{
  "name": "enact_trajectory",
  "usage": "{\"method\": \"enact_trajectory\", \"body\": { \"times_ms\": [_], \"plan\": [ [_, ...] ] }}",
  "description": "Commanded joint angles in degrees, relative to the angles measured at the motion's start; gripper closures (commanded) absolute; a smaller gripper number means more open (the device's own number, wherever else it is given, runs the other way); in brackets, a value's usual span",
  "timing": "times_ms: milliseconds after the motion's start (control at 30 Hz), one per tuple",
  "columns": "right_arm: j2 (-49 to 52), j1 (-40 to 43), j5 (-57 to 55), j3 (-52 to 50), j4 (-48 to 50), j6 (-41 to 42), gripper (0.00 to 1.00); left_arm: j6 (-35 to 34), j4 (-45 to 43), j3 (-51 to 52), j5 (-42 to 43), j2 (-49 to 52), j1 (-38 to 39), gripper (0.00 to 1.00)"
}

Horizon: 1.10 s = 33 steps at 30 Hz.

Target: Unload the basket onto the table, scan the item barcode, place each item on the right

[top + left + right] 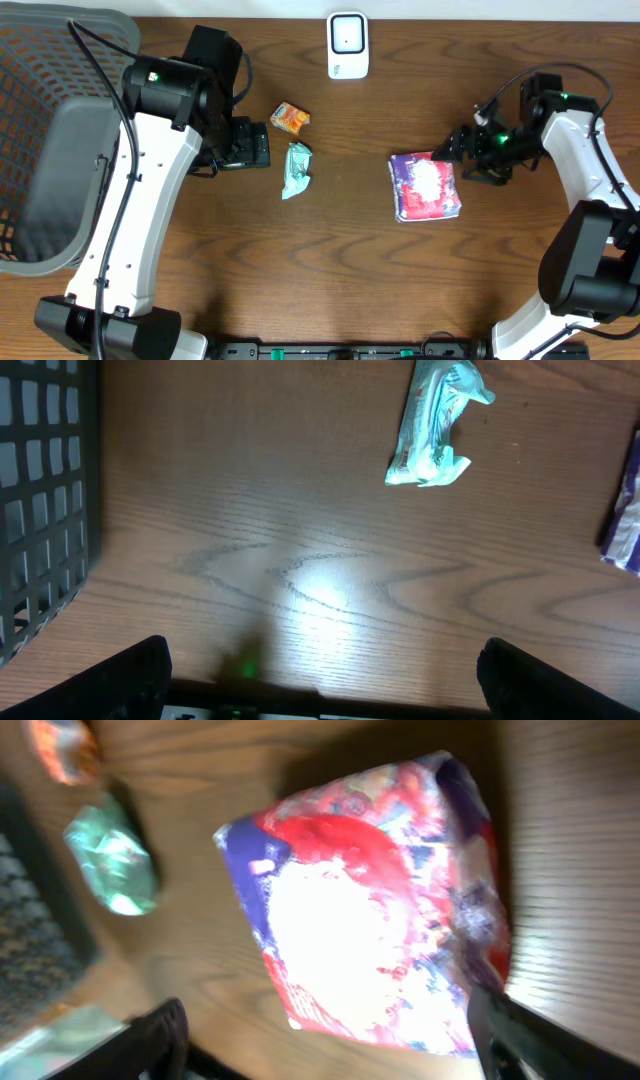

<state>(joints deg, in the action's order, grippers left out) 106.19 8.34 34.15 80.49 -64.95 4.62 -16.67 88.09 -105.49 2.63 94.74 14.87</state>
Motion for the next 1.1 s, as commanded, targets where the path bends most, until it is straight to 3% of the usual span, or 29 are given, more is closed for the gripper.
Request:
{"method": "enact_trajectory", "body": {
  "times_ms": [0,233,433,467,567,600,900,1067],
  "plan": [
    [-0.52,-0.17,-9.97,-0.87,-0.17,-1.49,0.13,-0.07,0.11,-0.37,-0.33,0.35,0.02,0.02],
    [-0.44,-0.17,-10.23,-9.07,6.19,-0.09,0.16,-0.07,0.11,-0.37,-0.35,0.35,0.02,0.02],
    [-0.44,-0.68,-1.73,-18.18,16.33,0.02,0.28,-0.07,0.09,-0.37,-0.35,0.35,0.02,0.02],
    [-0.44,-0.96,-0.37,-19.54,18.21,0.04,0.37,-0.07,0.11,-0.37,-0.33,0.35,0.02,0.02],
    [-0.44,-2.19,1.18,-21.77,22.16,3.63,0.92,-0.07,0.11,-0.37,-0.35,0.35,0.02,0.02],
    [-0.44,-2.62,1.20,-21.68,22.95,4.96,0.99,-0.07,0.11,-0.37,-0.35,0.35,0.02,0.02],
    [-0.55,-4.50,14.67,-8.66,31.19,18.47,0.99,-0.07,0.11,-0.37,-0.35,0.35,0.02,0.02],
    [-0.55,-6.97,13.20,-3.67,49.96,32.92,0.99,-0.07,0.11,-0.37,-0.35,0.35,0.02,0.02]
  ]
}}
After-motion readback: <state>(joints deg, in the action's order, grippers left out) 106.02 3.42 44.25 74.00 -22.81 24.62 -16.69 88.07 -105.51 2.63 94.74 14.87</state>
